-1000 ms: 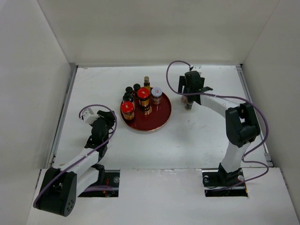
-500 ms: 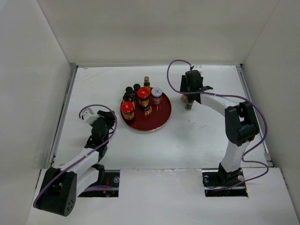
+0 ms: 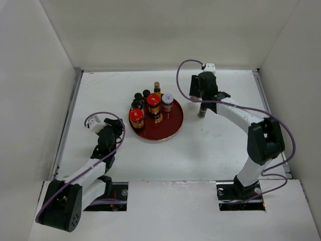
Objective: Organize the condiment bottles
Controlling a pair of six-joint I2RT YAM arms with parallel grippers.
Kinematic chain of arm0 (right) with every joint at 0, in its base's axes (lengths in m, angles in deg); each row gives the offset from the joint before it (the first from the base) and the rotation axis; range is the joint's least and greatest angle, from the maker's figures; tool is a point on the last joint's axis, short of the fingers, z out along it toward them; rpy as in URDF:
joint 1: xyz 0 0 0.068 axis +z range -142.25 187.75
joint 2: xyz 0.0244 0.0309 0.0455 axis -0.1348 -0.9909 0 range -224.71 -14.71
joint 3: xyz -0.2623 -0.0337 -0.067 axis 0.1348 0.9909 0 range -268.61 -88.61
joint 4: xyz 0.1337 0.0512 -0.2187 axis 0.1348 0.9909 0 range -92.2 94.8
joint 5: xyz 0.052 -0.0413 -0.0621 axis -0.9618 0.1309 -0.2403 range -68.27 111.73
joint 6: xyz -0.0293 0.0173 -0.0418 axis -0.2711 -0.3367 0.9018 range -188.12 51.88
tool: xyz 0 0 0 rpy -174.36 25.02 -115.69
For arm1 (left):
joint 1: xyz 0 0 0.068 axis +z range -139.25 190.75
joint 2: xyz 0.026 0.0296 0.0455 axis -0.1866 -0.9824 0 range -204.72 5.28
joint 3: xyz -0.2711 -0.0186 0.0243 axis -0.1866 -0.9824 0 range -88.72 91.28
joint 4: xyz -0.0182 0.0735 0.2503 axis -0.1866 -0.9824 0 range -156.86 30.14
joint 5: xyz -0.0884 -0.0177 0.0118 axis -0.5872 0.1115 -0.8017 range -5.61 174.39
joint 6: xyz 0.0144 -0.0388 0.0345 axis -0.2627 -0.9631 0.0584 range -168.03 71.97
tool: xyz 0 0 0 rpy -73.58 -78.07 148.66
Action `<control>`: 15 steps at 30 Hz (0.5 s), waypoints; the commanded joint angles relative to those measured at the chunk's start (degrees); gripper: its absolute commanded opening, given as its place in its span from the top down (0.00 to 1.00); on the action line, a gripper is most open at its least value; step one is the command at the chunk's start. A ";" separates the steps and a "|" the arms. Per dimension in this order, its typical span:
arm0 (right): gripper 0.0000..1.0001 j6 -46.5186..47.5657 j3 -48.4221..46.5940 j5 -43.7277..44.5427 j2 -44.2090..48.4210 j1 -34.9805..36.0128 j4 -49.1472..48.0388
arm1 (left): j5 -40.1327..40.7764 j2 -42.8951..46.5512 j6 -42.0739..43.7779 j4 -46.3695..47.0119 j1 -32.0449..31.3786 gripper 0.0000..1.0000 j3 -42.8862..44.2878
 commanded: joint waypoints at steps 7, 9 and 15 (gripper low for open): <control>0.43 -0.92 4.27 0.32 10.03 13.52 -9.59 | 0.98 5.11 -1.95 2.73 1.63 0.56 -1.98; 0.43 -1.36 4.80 0.23 10.03 16.86 -9.59 | 2.56 8.36 -3.00 2.38 2.59 0.55 -3.47; 0.43 -1.54 3.58 -0.73 7.14 24.34 -10.82 | 2.65 8.82 -4.15 0.44 3.30 0.54 -3.48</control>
